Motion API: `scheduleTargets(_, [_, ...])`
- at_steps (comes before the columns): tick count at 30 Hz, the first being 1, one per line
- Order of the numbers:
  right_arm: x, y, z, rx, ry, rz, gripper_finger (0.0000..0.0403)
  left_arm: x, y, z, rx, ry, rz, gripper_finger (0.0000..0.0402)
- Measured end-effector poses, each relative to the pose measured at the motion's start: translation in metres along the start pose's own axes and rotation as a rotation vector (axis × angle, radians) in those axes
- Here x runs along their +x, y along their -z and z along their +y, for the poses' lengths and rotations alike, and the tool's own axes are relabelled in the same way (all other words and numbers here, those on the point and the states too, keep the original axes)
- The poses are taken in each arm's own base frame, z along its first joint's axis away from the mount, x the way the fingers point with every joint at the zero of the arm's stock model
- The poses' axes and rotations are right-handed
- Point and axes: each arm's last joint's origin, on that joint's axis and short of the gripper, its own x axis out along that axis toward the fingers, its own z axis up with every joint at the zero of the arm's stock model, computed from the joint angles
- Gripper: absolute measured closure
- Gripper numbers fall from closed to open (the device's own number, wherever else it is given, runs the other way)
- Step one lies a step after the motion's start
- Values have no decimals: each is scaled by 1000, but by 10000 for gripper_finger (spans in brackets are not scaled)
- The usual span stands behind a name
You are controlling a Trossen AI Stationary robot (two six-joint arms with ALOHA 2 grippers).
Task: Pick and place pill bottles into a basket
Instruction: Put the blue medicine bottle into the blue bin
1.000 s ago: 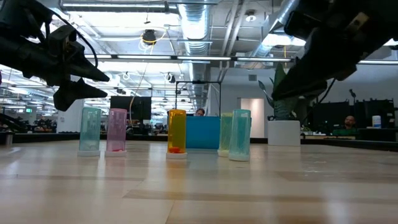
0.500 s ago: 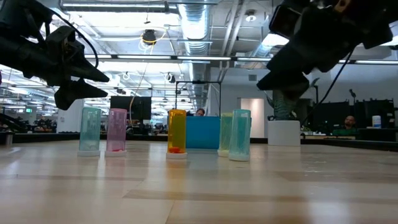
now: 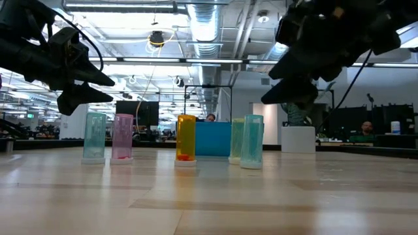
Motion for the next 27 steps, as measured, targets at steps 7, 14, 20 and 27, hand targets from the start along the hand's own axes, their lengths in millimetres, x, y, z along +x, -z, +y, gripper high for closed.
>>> scheduleTargets(7, [0, 7, 2, -201, 44, 47, 133, 0, 0, 0, 1, 0, 1, 203])
scheduleTargets(14, [4, 16, -3, -259, 107, 108, 133, 0, 0, 0, 27, -1, 0, 203])
scheduleTargets(20, [21, 14, 3, -261, 95, 126, 133, 0, 0, 0, 26, -1, 1, 203])
scheduleTargets(27, [46, 4, 14, -274, 80, 125, 133, 0, 0, 0, 26, -1, 1, 203])
